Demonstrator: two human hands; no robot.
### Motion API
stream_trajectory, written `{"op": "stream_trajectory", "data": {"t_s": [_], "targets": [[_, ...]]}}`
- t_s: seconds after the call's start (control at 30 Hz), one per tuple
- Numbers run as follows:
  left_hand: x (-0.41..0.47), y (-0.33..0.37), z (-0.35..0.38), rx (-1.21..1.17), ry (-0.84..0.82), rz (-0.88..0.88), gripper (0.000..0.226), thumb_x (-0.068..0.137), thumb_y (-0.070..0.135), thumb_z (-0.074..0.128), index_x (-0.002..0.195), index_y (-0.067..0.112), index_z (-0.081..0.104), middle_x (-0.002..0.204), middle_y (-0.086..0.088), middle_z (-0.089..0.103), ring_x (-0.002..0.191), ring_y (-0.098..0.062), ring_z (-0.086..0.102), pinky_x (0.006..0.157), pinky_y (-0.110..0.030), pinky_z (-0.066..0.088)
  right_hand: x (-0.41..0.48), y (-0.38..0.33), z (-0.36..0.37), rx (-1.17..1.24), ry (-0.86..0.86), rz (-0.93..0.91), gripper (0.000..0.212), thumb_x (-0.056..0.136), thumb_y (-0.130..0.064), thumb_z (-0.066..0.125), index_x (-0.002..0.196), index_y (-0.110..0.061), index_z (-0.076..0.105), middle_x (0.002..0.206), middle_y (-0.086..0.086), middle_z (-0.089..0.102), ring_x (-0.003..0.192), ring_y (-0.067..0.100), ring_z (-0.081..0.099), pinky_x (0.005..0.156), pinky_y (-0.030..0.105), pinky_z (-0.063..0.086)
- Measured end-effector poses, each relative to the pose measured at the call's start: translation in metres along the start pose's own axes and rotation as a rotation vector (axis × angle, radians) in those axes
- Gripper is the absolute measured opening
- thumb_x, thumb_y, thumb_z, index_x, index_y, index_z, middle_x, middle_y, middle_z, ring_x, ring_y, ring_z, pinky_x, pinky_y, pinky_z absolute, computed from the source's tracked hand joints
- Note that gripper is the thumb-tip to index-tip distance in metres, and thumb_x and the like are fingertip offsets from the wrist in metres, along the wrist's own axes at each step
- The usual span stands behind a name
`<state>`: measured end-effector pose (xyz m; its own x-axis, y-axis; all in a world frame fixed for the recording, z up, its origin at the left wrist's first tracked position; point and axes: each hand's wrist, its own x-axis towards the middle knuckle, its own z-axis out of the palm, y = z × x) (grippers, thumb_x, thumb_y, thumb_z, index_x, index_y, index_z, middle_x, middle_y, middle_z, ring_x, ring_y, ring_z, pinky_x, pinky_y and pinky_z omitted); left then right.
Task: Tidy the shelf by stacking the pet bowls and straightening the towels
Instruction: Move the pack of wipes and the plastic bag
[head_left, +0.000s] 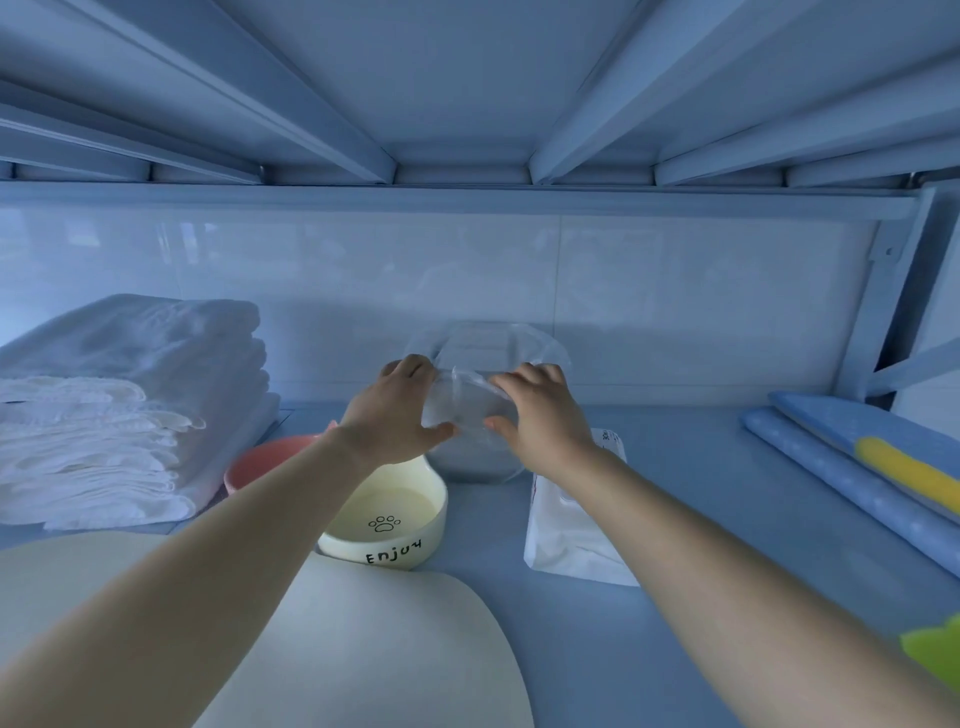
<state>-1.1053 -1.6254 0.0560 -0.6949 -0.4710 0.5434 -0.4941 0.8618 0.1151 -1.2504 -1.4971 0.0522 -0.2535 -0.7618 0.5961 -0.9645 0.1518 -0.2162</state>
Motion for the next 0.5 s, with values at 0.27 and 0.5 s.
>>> {"op": "stream_trajectory", "data": {"t_s": [0.27, 0.5], "targets": [[-0.02, 0.014, -0.003, -0.05, 0.049, -0.036, 0.069, 0.077, 0.036, 0.07, 0.133, 0.023, 0.033, 0.145, 0.001, 0.03, 0.132, -0.026, 0.03, 0.09, -0.047, 0.046, -0.01, 0.001, -0.005, 0.053, 0.009, -0.022, 0.049, 0.086, -0.025, 0.061, 0.132, -0.02, 0.043, 0.135, -0.002, 0.037, 0.128, 0.019, 0.03, 0.091, 0.036, 0.045], [-0.056, 0.048, -0.012, -0.068, 0.172, 0.03, 0.063, 0.079, 0.029, 0.064, 0.135, 0.032, 0.034, 0.146, 0.005, 0.028, 0.13, -0.021, 0.034, 0.074, -0.031, 0.042, -0.029, 0.003, -0.026, 0.092, 0.107, -0.017, 0.067, 0.083, -0.03, 0.064, 0.141, -0.022, 0.033, 0.149, -0.001, 0.024, 0.137, 0.022, 0.02, 0.105, 0.043, 0.034]]}}
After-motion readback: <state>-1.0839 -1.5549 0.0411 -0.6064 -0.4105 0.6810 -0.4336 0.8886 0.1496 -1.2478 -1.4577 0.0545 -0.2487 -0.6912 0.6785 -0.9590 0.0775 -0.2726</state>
